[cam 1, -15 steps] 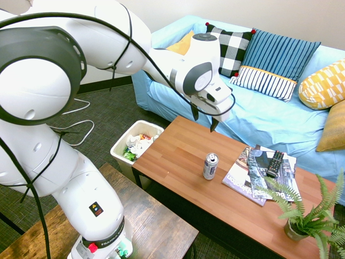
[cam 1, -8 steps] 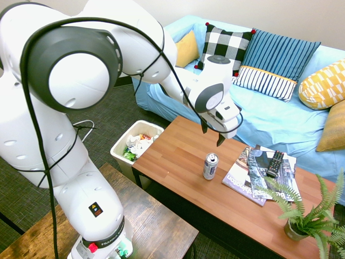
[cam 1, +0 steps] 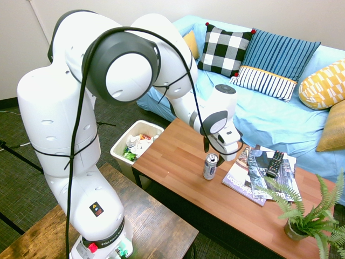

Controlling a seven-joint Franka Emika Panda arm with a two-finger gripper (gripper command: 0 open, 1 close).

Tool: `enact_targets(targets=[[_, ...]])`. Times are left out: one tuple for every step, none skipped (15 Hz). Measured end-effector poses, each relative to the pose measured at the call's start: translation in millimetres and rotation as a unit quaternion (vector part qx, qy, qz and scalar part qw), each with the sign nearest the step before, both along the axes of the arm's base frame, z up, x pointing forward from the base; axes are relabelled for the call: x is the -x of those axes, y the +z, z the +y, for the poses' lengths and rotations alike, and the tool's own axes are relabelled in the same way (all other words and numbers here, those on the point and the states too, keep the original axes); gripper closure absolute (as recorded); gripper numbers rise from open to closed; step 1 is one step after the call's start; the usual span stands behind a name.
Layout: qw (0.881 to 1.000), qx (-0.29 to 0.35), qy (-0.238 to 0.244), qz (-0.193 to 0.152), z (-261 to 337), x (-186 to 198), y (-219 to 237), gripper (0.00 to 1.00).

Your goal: Throw the can in the trash bin

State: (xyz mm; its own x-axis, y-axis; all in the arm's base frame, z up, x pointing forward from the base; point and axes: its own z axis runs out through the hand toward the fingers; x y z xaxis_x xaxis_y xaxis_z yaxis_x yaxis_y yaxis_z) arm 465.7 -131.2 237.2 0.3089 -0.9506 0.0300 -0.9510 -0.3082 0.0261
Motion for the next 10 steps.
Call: enact_targets(targets=[[1.0, -0.002, 0.0, 0.002, 1.0, 0.1, -6.5, 0.0], [1.0, -0.004, 0.0, 0.004, 1.3, 0.5, -12.2, 0.0], [1.0, -0.006, -0.001, 0.005, 1.1, 0.9, -17.3, 0.0], [1.0, -0.006, -0.001, 0.005, -0.3, 1.5, -21.1, 0.0], [1.0, -0.007, -0.001, 0.006, -1.8, 1.8, -24.7, 0.0], [1.0, -0.008, -0.002, 0.007, -3.0, 1.5, -27.7, 0.0], [1.0, -0.01, -0.002, 0.008, -3.5, 0.2, -30.0, 0.0], [1.0, -0.011, -0.001, 0.009, -3.3, -1.6, -32.5, 0.0], [1.0, -0.013, -0.002, 0.009, -2.0, -4.4, -34.6, 0.0], [1.0, -0.014, 0.0, 0.009, 0.8, -7.8, -37.0, 0.0]])
